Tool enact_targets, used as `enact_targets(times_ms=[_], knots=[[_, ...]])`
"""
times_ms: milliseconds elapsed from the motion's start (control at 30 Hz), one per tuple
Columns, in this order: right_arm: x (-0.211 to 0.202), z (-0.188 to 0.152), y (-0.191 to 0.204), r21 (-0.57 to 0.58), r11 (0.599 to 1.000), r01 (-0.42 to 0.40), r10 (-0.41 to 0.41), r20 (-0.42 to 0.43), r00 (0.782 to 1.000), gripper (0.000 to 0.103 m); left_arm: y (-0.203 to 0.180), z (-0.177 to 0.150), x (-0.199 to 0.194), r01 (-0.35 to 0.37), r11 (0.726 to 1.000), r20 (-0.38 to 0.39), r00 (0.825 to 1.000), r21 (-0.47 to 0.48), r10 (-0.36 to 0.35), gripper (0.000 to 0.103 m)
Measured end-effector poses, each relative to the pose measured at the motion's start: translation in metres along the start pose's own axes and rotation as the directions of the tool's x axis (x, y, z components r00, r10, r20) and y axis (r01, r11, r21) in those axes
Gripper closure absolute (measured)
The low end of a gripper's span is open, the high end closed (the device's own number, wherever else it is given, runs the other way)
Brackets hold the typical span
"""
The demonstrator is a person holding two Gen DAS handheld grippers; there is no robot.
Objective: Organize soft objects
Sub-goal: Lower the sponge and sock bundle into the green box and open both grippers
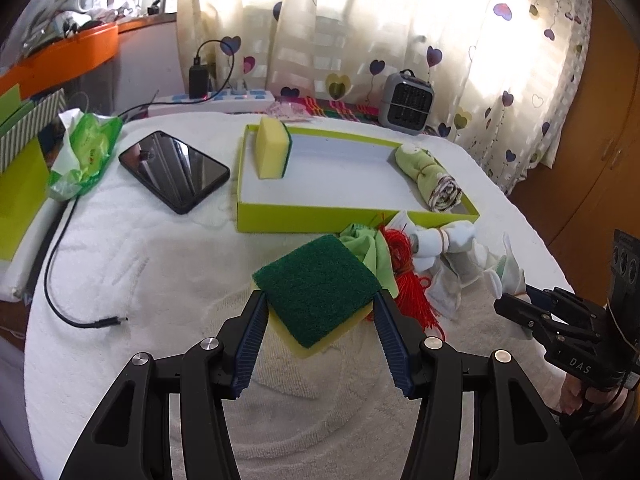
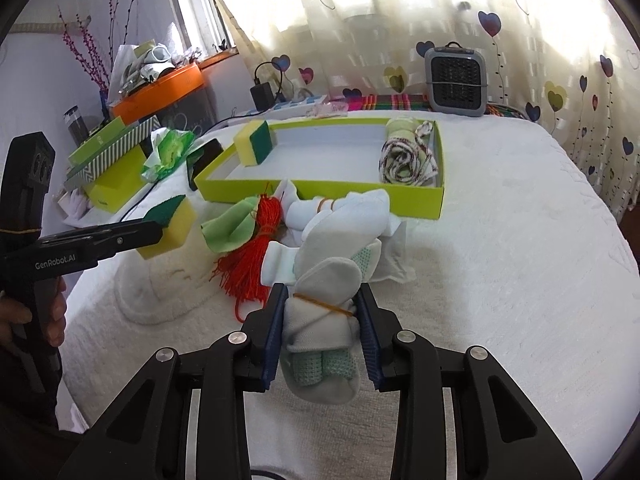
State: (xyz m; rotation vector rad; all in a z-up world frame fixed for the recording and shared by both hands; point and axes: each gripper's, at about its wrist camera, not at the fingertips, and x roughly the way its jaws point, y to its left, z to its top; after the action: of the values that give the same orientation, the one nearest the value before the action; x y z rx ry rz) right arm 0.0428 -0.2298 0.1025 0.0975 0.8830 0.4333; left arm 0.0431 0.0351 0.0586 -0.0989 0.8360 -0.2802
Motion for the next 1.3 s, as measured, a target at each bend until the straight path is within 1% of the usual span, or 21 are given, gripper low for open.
enact_targets(times_ms=[267, 500, 833, 1067, 1300], knots=[[-0.008, 0.012, 0.002, -0.011, 1.0, 0.003, -0.003, 0.032, 0.999, 0.068, 0.0, 0.014, -0.003, -0.012, 1.0, 0.026, 1.0, 0.014, 0.012, 0.049], [-0.007, 0.029, 0.001, -0.022, 1.0, 0.012, -0.011, 0.052, 0.999, 0.068, 0.001, 0.028, -0.002, -0.014, 1.0, 0.041, 0.999, 0.021, 0.013, 0.049], [0.006, 0.056, -0.008, -0.017, 0.999, 0.033, -0.032, 0.07, 0.997, 0.068, 0.002, 0.05, 0.011, -0.018, 0.999, 0.044, 0.999, 0.031, 0.017, 0.049], [0.021, 0.075, -0.015, -0.014, 0.999, 0.046, -0.045, 0.064, 0.997, 0.068, 0.004, 0.065, 0.023, -0.022, 0.999, 0.039, 0.999, 0.036, 0.021, 0.049], [0.037, 0.093, -0.015, -0.03, 0.998, 0.052, -0.051, 0.057, 0.997, 0.068, 0.005, 0.077, 0.035, -0.025, 0.999, 0.033, 0.999, 0.038, 0.024, 0.049]])
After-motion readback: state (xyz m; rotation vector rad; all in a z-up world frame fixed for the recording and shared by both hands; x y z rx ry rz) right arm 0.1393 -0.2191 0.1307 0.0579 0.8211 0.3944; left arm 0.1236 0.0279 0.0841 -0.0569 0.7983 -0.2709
